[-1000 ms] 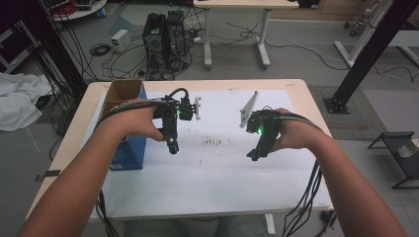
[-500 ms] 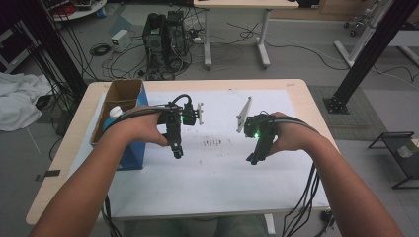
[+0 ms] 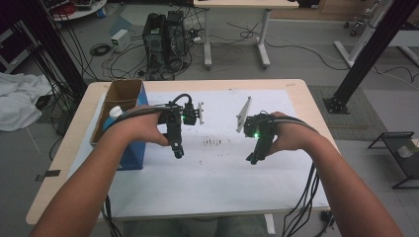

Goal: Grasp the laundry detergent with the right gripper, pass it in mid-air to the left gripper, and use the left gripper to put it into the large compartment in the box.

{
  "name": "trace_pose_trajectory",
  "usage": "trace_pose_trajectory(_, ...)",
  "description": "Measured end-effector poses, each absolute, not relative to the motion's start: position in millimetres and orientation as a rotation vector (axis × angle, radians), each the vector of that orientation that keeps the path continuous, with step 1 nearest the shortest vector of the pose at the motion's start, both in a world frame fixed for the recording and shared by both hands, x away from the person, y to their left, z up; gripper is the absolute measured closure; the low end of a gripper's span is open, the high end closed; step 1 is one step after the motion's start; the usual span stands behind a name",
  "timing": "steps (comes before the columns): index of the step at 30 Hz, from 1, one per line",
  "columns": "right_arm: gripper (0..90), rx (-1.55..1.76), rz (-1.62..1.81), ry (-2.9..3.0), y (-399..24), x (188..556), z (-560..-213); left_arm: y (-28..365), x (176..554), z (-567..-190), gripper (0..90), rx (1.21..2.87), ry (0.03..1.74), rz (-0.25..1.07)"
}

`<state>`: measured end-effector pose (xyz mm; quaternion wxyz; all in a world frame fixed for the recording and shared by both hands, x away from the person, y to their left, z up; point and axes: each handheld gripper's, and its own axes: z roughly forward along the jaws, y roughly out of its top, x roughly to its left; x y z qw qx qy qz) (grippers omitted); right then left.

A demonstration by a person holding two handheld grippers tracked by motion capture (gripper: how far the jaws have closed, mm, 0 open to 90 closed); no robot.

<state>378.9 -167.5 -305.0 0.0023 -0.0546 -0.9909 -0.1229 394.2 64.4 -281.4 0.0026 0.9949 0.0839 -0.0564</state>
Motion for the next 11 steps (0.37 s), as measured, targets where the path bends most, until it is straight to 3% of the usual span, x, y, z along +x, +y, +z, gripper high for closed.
trace_pose_trajectory(11, 13.2, -0.169, -0.406, -3.112, -166.5, 379.2, -304.3, 63.9, 394.0, -280.8, 6.7, 3.111, 0.265, -0.172)
